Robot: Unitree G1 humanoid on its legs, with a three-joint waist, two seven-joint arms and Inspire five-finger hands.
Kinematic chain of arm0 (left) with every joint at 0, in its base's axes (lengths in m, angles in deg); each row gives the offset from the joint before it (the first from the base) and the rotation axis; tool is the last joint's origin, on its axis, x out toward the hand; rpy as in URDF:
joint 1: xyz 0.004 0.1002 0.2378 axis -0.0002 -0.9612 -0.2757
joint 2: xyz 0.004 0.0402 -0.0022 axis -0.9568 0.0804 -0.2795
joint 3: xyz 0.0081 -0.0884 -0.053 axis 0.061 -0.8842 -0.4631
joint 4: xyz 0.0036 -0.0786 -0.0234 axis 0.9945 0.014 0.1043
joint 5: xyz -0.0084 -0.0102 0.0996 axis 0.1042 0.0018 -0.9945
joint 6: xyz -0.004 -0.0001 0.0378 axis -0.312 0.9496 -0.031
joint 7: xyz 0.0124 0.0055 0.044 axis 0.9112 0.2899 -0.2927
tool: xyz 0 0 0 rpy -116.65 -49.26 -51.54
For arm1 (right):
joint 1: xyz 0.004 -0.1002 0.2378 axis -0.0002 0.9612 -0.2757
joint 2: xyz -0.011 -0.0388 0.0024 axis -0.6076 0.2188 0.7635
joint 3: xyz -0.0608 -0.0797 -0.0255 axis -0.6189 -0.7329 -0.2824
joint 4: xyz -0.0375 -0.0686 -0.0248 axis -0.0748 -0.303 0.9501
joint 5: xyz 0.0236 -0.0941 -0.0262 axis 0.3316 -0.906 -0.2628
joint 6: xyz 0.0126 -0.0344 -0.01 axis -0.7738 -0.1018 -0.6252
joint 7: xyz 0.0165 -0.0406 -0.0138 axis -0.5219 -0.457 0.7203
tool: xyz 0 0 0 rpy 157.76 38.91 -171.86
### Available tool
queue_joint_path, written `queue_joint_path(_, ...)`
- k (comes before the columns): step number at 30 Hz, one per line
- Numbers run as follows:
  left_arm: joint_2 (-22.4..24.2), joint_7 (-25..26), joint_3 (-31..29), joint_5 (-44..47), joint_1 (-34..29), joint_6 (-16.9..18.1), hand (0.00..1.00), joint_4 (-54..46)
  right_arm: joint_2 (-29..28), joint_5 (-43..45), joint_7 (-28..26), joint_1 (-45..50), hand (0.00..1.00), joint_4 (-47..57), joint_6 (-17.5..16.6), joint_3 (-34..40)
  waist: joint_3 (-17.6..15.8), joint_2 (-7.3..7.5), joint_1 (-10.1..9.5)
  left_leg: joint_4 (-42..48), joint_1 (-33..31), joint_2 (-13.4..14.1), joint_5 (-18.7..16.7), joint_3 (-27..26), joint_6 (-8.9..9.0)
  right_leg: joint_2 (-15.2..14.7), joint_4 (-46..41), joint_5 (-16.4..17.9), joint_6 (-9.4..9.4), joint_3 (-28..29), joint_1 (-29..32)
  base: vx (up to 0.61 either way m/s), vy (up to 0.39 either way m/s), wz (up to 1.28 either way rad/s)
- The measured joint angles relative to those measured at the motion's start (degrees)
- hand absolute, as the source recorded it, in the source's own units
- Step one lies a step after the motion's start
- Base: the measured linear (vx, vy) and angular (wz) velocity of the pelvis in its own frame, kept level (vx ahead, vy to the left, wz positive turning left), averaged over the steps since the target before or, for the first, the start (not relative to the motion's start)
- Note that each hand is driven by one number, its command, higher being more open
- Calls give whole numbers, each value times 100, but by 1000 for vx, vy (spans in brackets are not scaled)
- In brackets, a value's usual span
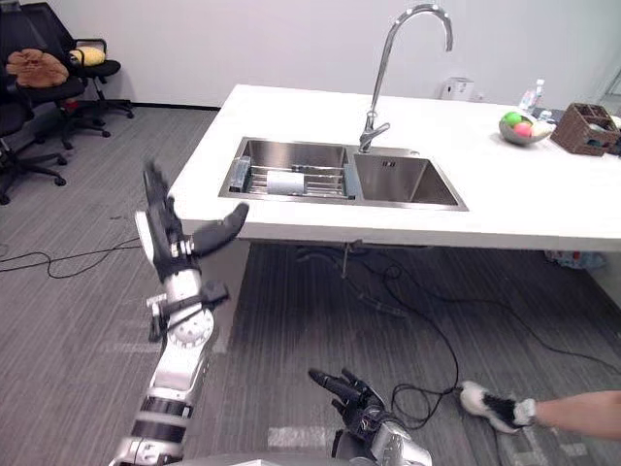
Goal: Walk over to the sink, pick up the cup, carry it to the dishwasher, place the cup inside the dishwasher, then close the dishwasher door
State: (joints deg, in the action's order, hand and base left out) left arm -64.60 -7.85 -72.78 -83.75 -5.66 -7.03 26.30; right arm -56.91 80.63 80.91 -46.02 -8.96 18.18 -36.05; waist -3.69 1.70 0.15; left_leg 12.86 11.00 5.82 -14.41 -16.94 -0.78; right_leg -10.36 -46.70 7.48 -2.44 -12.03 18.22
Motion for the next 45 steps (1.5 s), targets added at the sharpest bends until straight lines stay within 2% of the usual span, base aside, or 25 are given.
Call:
queue_joint_path(2, -146, -20, -17, -249, 56, 54, 100, -243, -15, -19, 28, 24, 100, -11, -82, -6, -50, -79, 2, -17, 268, 252, -207, 64, 363, 185, 1801, -145, -60, -3, -161, 469, -283, 23)
queue_joint_path(3, -239, -50, -51, -353, 53, 45, 100, -340, -18, -22, 18, 48, 100, -38, -100, -43, -45, -59, -3, 83, 396, 327, -415, 133, 609, 322, 2804, -461, -116, 387, -310, 415, -286, 22)
queue_joint_path(4, -278, -62, -57, -379, 40, 39, 100, -344, -2, -24, 4, 66, 100, -48, -136, -80, -48, -66, 11, 168, 463, 350, -556, 205, 737, 355, 2886, -977, -199, 510, -358, 522, -350, 20)
queue_joint_path(5, -225, -80, -65, -449, -129, -24, 100, -338, 115, -78, -20, -7, 100, -139, -199, -151, -28, -362, 21, 297, 587, 653, -655, 272, 829, 610, 2621, -890, -68, 488, -420, 476, -314, 10)
queue_joint_path(6, -192, -206, -48, -534, -215, -40, 100, -338, 202, -91, -21, -81, 100, -180, -201, -150, -6, -490, 13, 515, 537, 776, -551, 402, 815, 689, 2259, -528, 27, 453, -314, 449, -302, 0)
queue_joint_path(8, -195, -400, 140, -862, -234, -73, 100, -358, 252, -97, -27, -153, 100, -287, -122, -149, 22, -524, 38, 1135, 370, 976, -256, 767, 785, 820, 1878, -34, 164, 329, -356, 436, -353, 4)
queue_joint_path(10, -238, -563, 288, -1095, -236, -155, 100, -560, 263, -104, -33, -149, 100, -284, 2, -118, 24, -589, 85, 2240, -108, 1271, 100, 1060, 793, 1037, 1963, 194, 350, 202, -572, 414, -328, 7)
queue_joint_path(11, -283, -709, 378, -1258, -234, -180, 100, -811, 314, -111, -20, -147, 100, -219, 149, -111, -13, -664, 86, 3450, -798, 1554, 924, 1281, 687, 1242, 2151, 267, 446, 133, -815, 438, -291, 2)
queue_joint_path(12, -332, -900, 395, -1401, -229, -277, 100, -1007, 369, -139, -8, -147, 100, -170, 318, -103, -34, -710, 68, 4513, -1431, 1760, 1368, 1394, 656, 1359, 2425, 299, 519, 105, -1133, 368, -209, 1)
queue_joint_path(14, -433, -1058, 400, -1497, -179, -447, 100, -1040, 443, -214, -5, -90, 100, -155, 448, -95, -32, -693, 68, 5065, -1928, 1831, 1293, 1175, 633, 1352, 2829, 227, 560, 57, -1628, 389, -153, 12)
queue_joint_path(17, -874, -1215, 406, -1606, 99, -905, 100, -1025, 546, -227, -18, 143, 100, -181, 499, 7, 170, -616, -21, 3730, -2026, 1976, 791, -191, 462, 1246, 3598, 158, 490, 30, -2389, 457, -95, 13)
queue_joint_path(18, -1035, -1234, 405, -1688, 341, -1048, 100, -964, 597, -309, -37, 256, 100, -228, 496, 9, 321, -605, -23, 2273, -1883, 1776, 806, -717, 474, 1170, 3745, 143, 445, -25, -2498, 462, 4, 27)
queue_joint_path(20, -1221, -1337, 407, -1693, 788, -1229, 100, -924, 700, -374, -70, 305, 100, -325, 491, 189, 475, -704, -65, -103, -1586, 1185, 1642, -923, 636, 1062, 3530, 292, 242, -43, -2398, 451, 57, 23)
queue_joint_path(22, -1538, -1463, 401, -1693, 794, -1247, 100, -822, 610, -436, -44, 324, 100, -356, 441, 263, 686, -605, -33, -998, -1172, 823, 2023, -1066, 561, 869, 2921, 357, 159, -23, -2102, 370, 78, 7)
queue_joint_path(23, -1681, -1645, 389, -1703, 841, -1242, 100, -588, 625, -443, -48, 300, 100, -357, 428, 337, 714, -684, 63, -1307, -969, 841, 2108, -1135, 536, 780, 2307, 590, 140, 50, -1745, 295, 49, 8)
queue_joint_path(24, -1746, -1744, 372, -1724, 883, -1239, 100, -408, 593, -443, -49, 281, 100, -377, 427, 325, 770, -668, 83, -1402, -922, 821, 2108, -1177, 542, 759, 2406, 720, 133, 136, -1657, 287, 39, 9)
queue_joint_path(25, -1991, -2041, 374, -1810, 1080, -1243, 100, 8, 459, -461, -68, 299, 100, -392, 437, 265, 906, -419, 79, -1594, -830, 654, 2134, -1243, 609, 599, 3449, 239, 48, 253, -1765, 221, -32, 22)
queue_joint_path(27, -2281, -2572, 409, -1795, 1157, -1217, 100, 483, 407, -550, -149, 264, 100, -561, 415, 204, 952, -443, 215, -1787, -689, 641, 2170, -1329, 733, 633, 3514, 266, 4, 211, -1909, 252, -48, 22)
queue_joint_path(30, -2768, -3565, 573, -1615, 1208, -1024, 100, 839, 447, -614, -302, 248, 100, -677, 345, 213, 953, -444, 181, -1787, -535, 603, 2180, -1507, 744, 609, 3475, 265, 4, 232, -2051, 219, -7, -1)
queue_joint_path(34, -2965, -4190, 564, -1042, 1304, -655, 100, 868, 513, -711, -524, 309, 100, -718, 154, 292, 946, -489, 119, -1776, -423, 709, 2190, -1527, 729, 619, 2723, 275, -7, 172, -1878, 150, -28, 19)
queue_joint_path(35, -3009, -4349, 478, -903, 1300, -570, 100, 878, 505, -681, -701, 437, 100, -639, 0, 438, 903, -583, 85, -1773, -365, 825, 2186, -1482, 727, 618, 2906, 601, -27, 155, -1691, 105, -130, -21)
queue_joint_path(36, -3202, -4537, 338, -861, 1338, -540, 100, 881, 466, -730, -686, 360, 100, -682, 41, 394, 948, -465, 104, -1775, -385, 802, 2154, -1534, 775, 550, 4285, -208, -50, 90, -1886, 99, -154, -18)
queue_joint_path(37, -3210, -4604, 263, -831, 1342, -522, 100, 890, 468, -746, -672, 303, 100, -761, 31, 374, 964, -455, 149, -1774, -382, 842, 2102, -1519, 852, 616, 4383, -430, -117, 58, -1957, 89, -152, -3)
queue_joint_path(41, -3196, -5258, 263, -784, 1358, -188, 100, 762, 591, -749, -709, 287, 100, -906, 10, 446, 982, -618, 128, -1730, -351, 923, 2101, -1586, 892, 696, 4454, -470, -82, 40, -2063, 14, -64, 2)
queue_joint_path(45, -3204, -5819, 258, -647, 1346, -75, 100, 425, 627, -749, -738, 263, 100, -999, 36, 549, 984, -623, 63, -1778, -352, 920, 2013, -1520, 998, 696, 4415, -460, -89, -37, -2052, -56, 2, 11)
